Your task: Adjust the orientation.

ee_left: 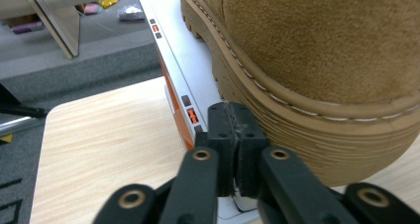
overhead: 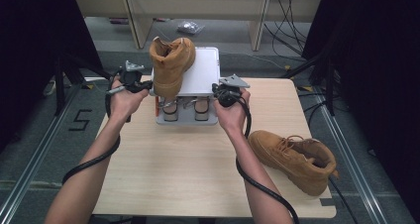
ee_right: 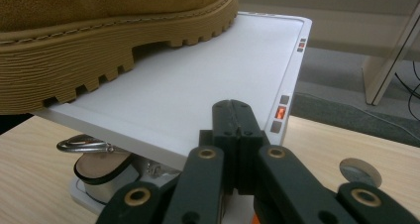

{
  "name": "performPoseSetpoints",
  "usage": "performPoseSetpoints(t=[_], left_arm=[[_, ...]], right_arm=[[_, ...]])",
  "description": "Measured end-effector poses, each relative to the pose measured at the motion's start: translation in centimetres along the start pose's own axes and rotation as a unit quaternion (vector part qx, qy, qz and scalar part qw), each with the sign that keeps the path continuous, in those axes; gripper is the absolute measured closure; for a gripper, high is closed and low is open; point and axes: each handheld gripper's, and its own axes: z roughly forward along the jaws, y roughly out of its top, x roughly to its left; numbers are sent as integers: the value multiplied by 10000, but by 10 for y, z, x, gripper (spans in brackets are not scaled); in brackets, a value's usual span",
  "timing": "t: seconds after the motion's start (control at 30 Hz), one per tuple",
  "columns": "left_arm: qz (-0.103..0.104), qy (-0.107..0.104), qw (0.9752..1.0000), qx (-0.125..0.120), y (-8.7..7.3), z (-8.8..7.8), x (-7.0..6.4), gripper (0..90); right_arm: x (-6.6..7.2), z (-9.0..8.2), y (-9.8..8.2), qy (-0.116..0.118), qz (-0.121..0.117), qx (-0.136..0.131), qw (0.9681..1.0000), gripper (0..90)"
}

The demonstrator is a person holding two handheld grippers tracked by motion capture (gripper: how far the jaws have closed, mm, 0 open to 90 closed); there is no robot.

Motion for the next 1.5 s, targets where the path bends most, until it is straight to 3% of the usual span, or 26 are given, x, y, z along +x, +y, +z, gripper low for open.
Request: performPoseSetpoints(t=[0.1,0.2,0.33,0.43,0.47,0.63,0.7,0.8,0.9,1.0,1.03,1.1,1.5], left_arm=[[-35,43,10000,-77,-2,0,2,803],[-14,88,9997,-221,-3,-3,8,626],[-250,30,9980,-580,-1,-14,9,451],[-139,48,9980,-616,2,-20,3,399],[-106,52,9980,-617,3,-21,2,393],[-327,-90,9963,-787,8,-27,0,350],[-376,-211,9961,-773,9,-29,-3,338],[-434,-413,9951,-787,9,-29,-8,320],[-510,-642,9930,-849,10,-26,-17,286],[-458,-596,9932,-888,12,-21,-26,236],[-418,-539,9936,-897,14,-19,-29,221],[-339,-395,9945,-906,16,-16,-32,192],[-488,-128,9953,-823,30,2,-42,151]], right_arm=[[0,0,0,-4,-14,-9,10000,900],[0,0,0,-7,1,-27,10000,900],[1,0,0,-2,27,-24,10000,900],[1,0,-1,-28,34,1,10000,900],[2,-1,-1,-44,38,-11,10000,900],[2,-1,0,-18,24,17,10000,894],[1,0,0,-13,-52,1,10000,892],[1,0,0,-14,18,-6,10000,891],[1,-1,0,-10,11,-20,10000,884],[3,-1,0,-24,81,10,10000,878],[1,0,0,-1,-35,5,10000,876],[1,0,0,-1,-38,6,10000,871],[2,-1,0,8,35,-21,10000,856]])
